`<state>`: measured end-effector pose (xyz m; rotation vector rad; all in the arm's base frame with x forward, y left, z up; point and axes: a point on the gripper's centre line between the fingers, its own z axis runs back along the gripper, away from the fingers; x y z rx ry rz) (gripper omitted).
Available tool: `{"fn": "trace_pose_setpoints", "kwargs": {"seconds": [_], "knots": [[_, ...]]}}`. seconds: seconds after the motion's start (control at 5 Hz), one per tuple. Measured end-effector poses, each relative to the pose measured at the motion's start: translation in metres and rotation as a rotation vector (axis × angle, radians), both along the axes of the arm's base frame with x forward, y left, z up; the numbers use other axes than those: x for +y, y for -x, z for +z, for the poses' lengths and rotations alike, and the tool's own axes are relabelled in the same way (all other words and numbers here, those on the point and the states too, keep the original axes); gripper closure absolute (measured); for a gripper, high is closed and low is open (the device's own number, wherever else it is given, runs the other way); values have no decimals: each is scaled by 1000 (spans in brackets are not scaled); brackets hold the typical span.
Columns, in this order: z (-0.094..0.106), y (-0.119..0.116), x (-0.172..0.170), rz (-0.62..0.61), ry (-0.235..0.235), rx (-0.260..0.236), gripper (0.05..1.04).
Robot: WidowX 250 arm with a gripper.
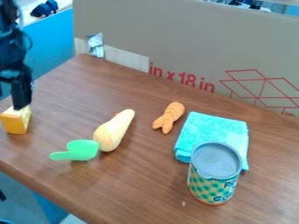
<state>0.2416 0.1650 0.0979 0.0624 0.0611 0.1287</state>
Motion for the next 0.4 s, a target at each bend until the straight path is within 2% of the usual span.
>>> {"fn": "trace_pose_setpoints", "kwargs": {"seconds": [0.2, 0.4], "knots": [[13, -18, -47, -144, 19, -5, 77], [27, -23, -100, -314, 44, -54, 77]]}}
